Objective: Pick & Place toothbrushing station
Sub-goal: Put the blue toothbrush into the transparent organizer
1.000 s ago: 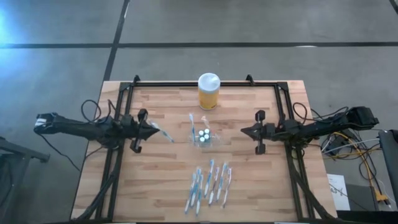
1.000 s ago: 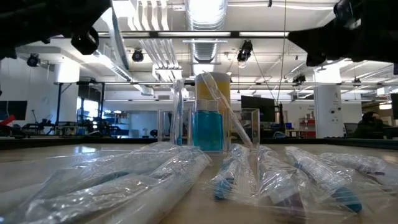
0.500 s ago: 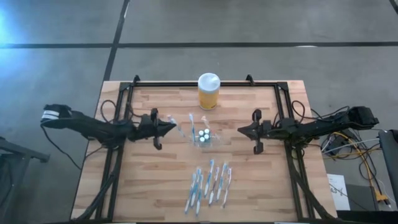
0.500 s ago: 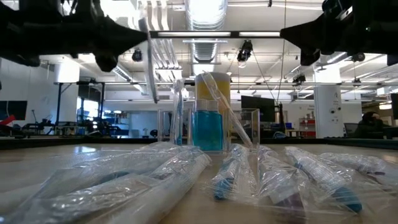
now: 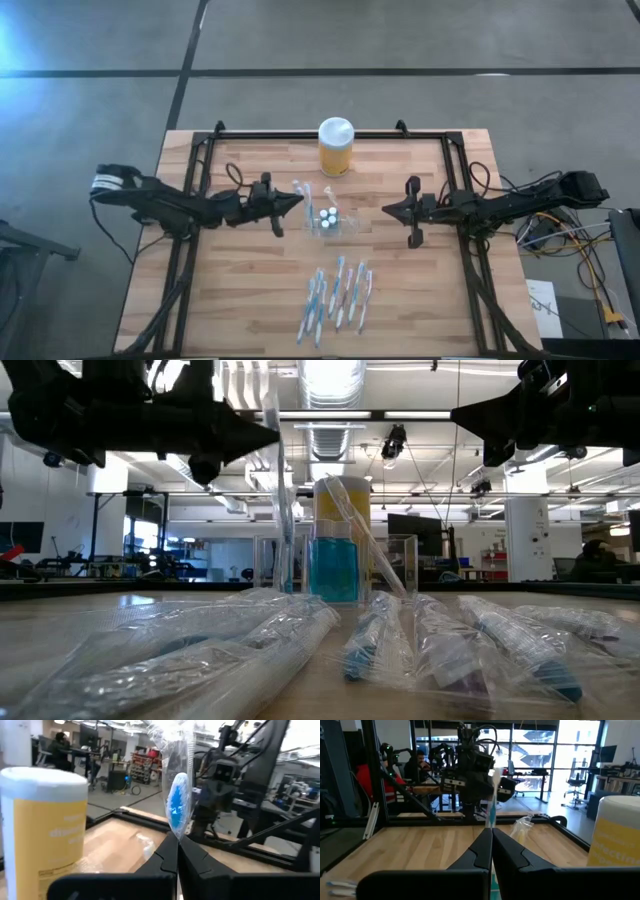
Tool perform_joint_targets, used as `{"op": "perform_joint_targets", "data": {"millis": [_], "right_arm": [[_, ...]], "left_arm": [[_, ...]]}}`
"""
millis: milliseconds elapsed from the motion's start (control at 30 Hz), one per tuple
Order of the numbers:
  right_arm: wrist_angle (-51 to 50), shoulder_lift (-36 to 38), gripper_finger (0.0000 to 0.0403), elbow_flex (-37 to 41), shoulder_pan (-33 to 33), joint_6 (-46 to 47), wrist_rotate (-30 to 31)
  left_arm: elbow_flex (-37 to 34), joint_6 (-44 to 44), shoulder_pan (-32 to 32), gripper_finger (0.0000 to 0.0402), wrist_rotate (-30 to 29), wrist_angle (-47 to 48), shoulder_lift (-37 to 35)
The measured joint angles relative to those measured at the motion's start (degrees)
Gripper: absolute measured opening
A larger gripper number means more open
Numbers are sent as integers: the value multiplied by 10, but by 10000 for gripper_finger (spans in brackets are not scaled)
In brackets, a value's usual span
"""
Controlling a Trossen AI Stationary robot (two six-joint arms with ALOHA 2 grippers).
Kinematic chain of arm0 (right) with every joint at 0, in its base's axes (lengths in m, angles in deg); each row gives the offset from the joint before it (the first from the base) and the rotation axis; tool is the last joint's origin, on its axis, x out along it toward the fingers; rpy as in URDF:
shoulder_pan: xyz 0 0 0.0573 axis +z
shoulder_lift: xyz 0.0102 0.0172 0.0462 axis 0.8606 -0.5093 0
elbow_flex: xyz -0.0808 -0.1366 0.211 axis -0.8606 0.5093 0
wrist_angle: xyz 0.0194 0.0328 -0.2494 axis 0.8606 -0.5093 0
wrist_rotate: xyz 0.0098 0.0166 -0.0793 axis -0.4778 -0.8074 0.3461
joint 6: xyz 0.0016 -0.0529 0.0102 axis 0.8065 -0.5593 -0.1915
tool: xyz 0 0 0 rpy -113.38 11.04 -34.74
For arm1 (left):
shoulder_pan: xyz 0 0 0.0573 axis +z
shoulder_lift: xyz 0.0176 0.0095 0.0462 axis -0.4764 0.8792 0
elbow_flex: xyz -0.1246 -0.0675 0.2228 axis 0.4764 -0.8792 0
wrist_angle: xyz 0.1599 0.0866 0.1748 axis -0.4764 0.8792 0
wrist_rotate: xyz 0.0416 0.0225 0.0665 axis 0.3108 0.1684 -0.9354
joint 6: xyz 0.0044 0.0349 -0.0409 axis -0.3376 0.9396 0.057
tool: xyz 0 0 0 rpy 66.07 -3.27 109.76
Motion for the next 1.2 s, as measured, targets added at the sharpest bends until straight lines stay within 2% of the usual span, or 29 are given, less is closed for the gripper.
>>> {"op": "perform_joint_targets", "data": {"millis": [433, 667, 1033, 1200], "right_arm": [[-2, 0, 8, 0, 0, -7, 0], [-2, 0, 8, 1, 0, -6, 0], [-5, 0, 8, 1, 0, -7, 0], [-20, 0, 8, 1, 0, -5, 0]], "left_arm": [[8, -50, 3, 0, -23, -28, 121], [8, -43, 4, 0, -24, -59, 167], [8, -38, 4, 2, -9, -56, 174], [7, -39, 4, 19, 3, -48, 167]]}}
